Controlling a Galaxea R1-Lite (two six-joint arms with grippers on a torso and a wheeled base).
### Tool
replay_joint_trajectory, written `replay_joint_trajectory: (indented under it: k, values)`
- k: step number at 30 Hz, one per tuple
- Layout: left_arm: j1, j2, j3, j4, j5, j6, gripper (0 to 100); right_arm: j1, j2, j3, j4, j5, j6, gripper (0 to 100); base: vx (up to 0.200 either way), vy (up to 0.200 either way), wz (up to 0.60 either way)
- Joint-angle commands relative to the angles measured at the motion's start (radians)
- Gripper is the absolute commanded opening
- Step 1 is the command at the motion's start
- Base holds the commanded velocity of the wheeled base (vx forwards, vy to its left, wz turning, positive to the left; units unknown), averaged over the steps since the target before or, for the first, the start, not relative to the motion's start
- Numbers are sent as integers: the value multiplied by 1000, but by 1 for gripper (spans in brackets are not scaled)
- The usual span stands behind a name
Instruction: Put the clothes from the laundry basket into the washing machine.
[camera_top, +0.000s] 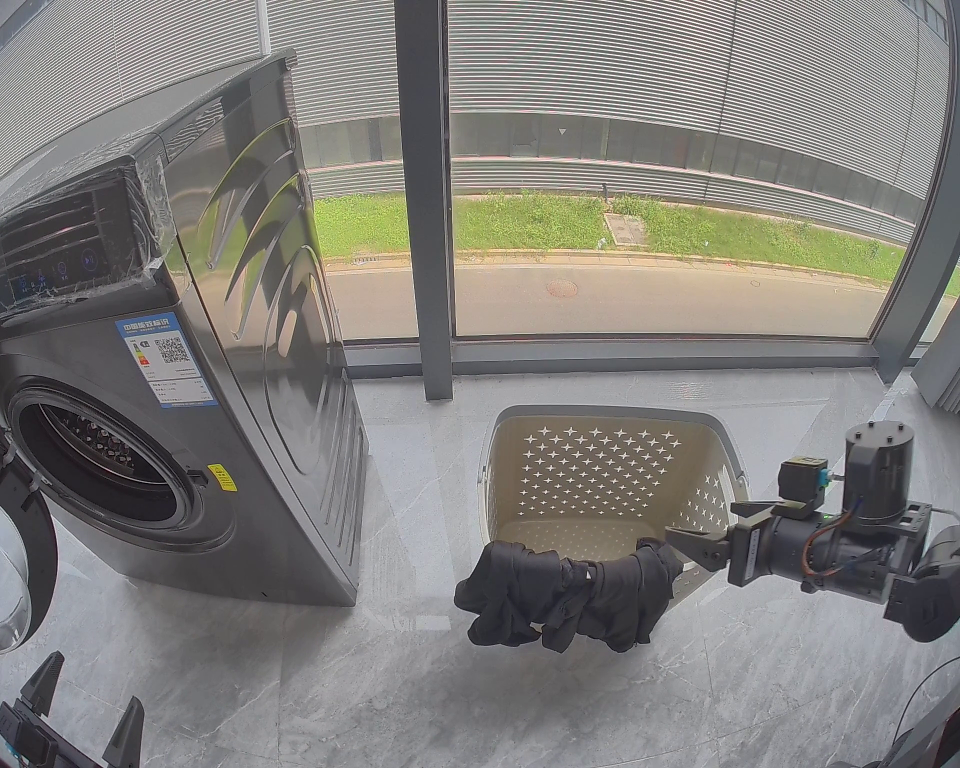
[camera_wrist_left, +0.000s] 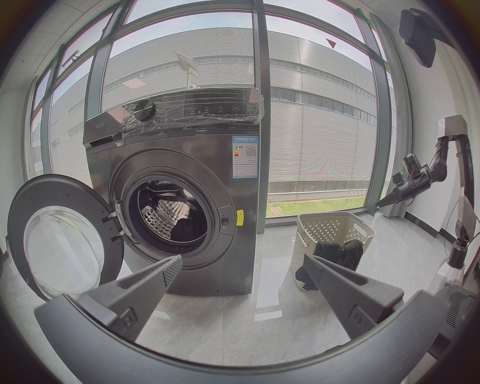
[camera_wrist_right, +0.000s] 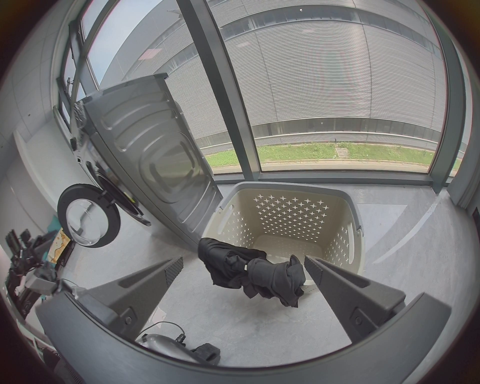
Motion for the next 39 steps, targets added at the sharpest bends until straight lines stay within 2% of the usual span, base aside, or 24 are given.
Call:
replay_joint_trajectory:
  k: [1, 12, 23, 30, 33, 35, 39]
  values:
    - [0, -16, 18, 0, -1, 0, 100, -20, 259, -6, -137, -27, -1, 100, 0, 0, 0]
    - [0, -16, 18, 0, 0, 0, 100, -59, 475, -52, -292, -25, -1, 100, 0, 0, 0]
    - [0, -16, 18, 0, 0, -3, 100, -96, 590, -152, -300, -27, -1, 100, 0, 0, 0]
    - [0, -16, 18, 0, 0, -3, 100, -99, 664, -164, -306, -25, 7, 100, 0, 0, 0]
    - [0, -16, 18, 0, 0, -1, 100, -103, 687, -174, -328, -25, 18, 100, 0, 0, 0]
    - [0, -16, 18, 0, 0, -1, 100, -105, 737, -172, -400, -27, 21, 100, 0, 0, 0]
    - [0, -16, 18, 0, 2, -1, 100, -102, 765, -174, -427, -27, 19, 100, 0, 0, 0]
